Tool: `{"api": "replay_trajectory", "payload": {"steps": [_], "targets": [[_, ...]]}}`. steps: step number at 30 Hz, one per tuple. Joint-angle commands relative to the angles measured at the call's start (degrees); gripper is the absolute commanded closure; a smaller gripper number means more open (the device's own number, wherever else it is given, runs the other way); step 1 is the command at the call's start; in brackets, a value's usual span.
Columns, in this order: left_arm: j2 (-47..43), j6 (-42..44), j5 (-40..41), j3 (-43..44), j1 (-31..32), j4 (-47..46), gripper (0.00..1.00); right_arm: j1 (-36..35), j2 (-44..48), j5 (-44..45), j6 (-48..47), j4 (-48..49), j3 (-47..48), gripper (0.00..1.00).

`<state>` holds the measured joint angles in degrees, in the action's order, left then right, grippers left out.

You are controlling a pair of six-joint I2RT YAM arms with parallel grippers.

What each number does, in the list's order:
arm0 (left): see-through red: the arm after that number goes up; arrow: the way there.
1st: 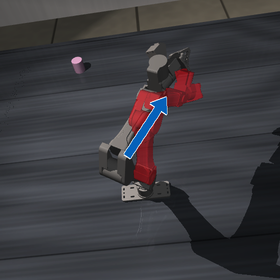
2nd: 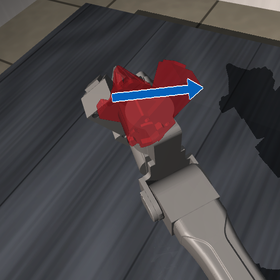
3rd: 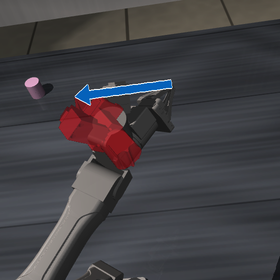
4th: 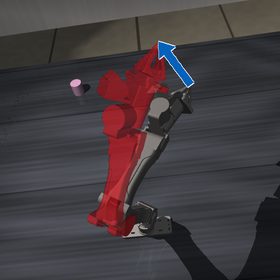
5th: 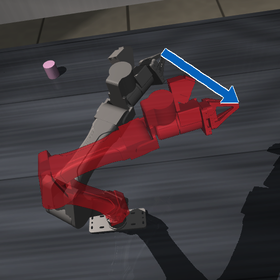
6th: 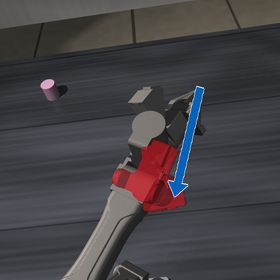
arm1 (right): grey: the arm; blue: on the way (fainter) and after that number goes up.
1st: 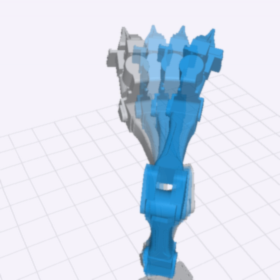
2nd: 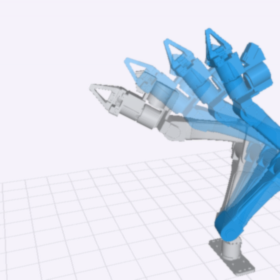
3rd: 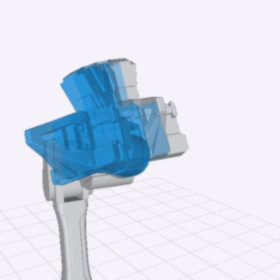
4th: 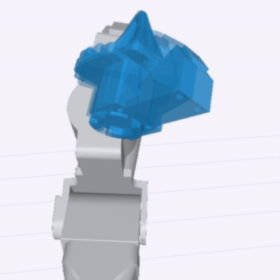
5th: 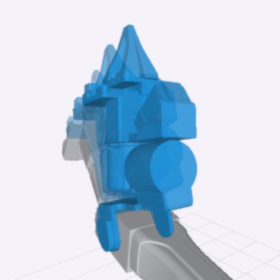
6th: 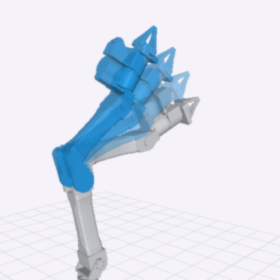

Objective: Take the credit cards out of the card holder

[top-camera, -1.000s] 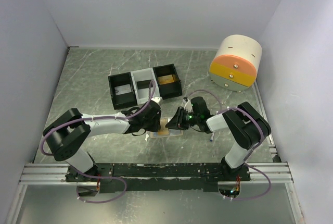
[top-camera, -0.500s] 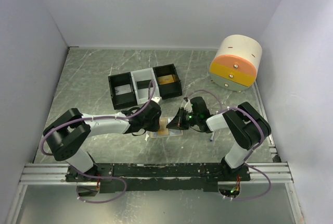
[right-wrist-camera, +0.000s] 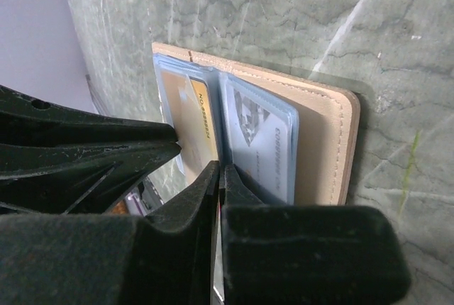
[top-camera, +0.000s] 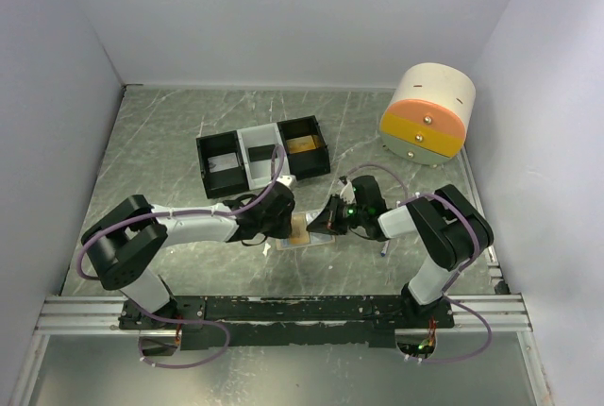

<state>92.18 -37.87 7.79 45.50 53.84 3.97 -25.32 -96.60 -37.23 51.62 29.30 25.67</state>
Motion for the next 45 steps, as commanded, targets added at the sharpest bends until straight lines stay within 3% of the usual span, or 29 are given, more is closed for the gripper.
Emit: {"api": "replay_trajectory", "payload": {"steps": [1,5,7,14,20,25,37,45], "targets": [[2.36,2.07,0.84,-1.06,0.21,5.93,0.72,0.59,-1.12,-1.21,-0.28,1.76,-0.56,0.94],[2.48,2.01,-1.05,-1.29,0.21,4.27,0.72,-1.43,-1.90,-0.28,-1.24,0.51,0.27,0.81],[2.58,1.65,-1.88,-1.63,0.21,3.25,0.72,-2.52,-2.33,0.38,-1.30,0.65,0.32,0.80],[2.52,1.49,-0.56,-1.51,0.21,4.47,0.72,-2.35,-0.91,1.93,-1.53,-0.71,0.37,1.00],[1.88,2.44,2.60,-1.58,0.21,7.47,0.72,2.76,0.67,-2.30,-2.28,0.40,-0.84,1.00],[1.33,2.18,2.01,-2.35,0.21,5.93,0.70,3.09,2.27,-2.49,-3.37,-1.36,-1.13,1.00],[-2.27,1.07,-0.76,-2.77,0.21,1.90,0.58,3.05,2.86,1.90,-3.57,-4.53,-2.33,1.00],[-4.06,-1.23,-5.46,-3.26,0.21,-6.45,0.52,3.01,6.23,8.97,-3.28,-9.42,-3.20,1.00]]}}
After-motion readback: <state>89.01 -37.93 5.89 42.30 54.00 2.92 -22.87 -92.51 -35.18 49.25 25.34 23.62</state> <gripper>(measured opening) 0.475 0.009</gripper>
